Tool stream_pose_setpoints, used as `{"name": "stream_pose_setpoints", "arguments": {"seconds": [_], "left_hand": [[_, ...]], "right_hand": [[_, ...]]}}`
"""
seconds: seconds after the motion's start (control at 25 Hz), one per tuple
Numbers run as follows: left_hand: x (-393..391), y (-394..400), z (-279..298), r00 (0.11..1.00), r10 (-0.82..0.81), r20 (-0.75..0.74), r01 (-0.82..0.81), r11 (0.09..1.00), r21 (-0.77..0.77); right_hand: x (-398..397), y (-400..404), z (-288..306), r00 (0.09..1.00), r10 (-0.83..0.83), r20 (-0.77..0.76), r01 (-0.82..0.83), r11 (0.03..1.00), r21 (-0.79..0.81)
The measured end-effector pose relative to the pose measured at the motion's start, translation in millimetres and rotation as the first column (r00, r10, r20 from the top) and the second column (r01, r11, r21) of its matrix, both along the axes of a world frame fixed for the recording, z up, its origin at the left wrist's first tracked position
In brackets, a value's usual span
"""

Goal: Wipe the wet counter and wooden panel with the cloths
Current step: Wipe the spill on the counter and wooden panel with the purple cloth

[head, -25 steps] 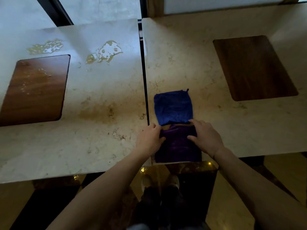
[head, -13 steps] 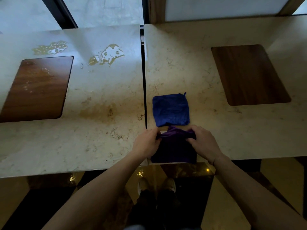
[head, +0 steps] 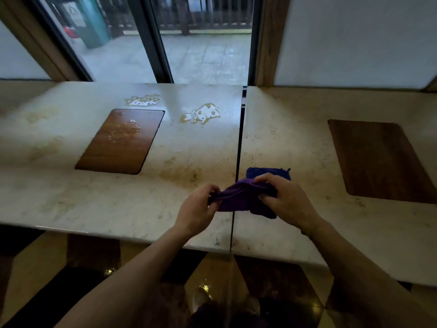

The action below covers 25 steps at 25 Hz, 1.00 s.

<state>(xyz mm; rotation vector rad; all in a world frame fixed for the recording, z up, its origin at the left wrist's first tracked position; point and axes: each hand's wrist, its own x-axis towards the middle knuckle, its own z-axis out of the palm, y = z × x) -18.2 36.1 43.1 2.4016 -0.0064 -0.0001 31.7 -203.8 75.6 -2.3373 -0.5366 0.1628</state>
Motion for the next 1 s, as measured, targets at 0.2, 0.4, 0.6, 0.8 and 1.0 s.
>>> {"name": "stream_pose_setpoints", "arguments": {"seconds": [0.2,0.4,0.6,0.8,1.0], "left_hand": [[-18.8,55.2,21.2,0.994,0.069,0.086,-0.067,0.997,-0.033],[-38.7,115.0,23.9,0.994,0.045,0.095,-0.036,0.995,-0.096],[-50.2,161.3,13.3,0.996,-0.014,0.089,0.026,0.991,-0.134],[-55.6,161.7,-3.3,0.994,-0.105,0.027,0.108,0.980,-0.166],[-52.7,146.9,-30.1,0.987,-0.150,-0.064,0.134,0.970,-0.203]], "right_hand": [[-6.1,58.2,20.5,0.997,0.074,0.009,-0.075,0.987,0.139],[-27.1,118.3,24.0,0.999,0.050,-0.007,-0.048,0.990,0.133],[-53.2,160.5,18.7,0.999,-0.018,-0.045,0.024,0.990,0.139],[-75.9,157.4,0.2,0.985,-0.115,-0.126,0.132,0.982,0.134],[-75.5,142.1,-26.3,0.957,-0.130,-0.258,0.164,0.980,0.114]]}}
